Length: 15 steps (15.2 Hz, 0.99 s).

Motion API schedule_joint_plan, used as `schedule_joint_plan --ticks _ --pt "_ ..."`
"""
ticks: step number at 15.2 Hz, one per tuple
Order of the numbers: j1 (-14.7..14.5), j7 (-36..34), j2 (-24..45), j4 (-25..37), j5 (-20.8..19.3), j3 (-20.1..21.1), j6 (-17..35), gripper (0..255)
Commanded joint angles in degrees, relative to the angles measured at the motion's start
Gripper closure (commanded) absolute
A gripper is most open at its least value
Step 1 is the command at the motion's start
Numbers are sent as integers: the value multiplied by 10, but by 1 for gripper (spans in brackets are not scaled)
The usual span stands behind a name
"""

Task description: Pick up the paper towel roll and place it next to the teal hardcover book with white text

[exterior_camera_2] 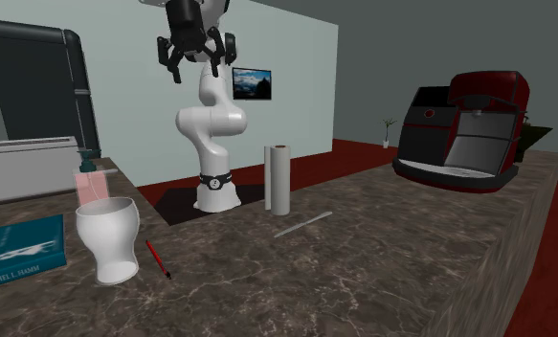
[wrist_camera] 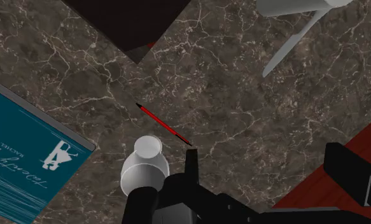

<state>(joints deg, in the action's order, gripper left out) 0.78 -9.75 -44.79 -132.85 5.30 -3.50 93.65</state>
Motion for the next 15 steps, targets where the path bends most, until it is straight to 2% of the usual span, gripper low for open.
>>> schedule_joint_plan --ticks 1,15 --pt "0 0 0 0 0 0 0 0" --pt "-96 -67 -30 -152 51 176 115 0"
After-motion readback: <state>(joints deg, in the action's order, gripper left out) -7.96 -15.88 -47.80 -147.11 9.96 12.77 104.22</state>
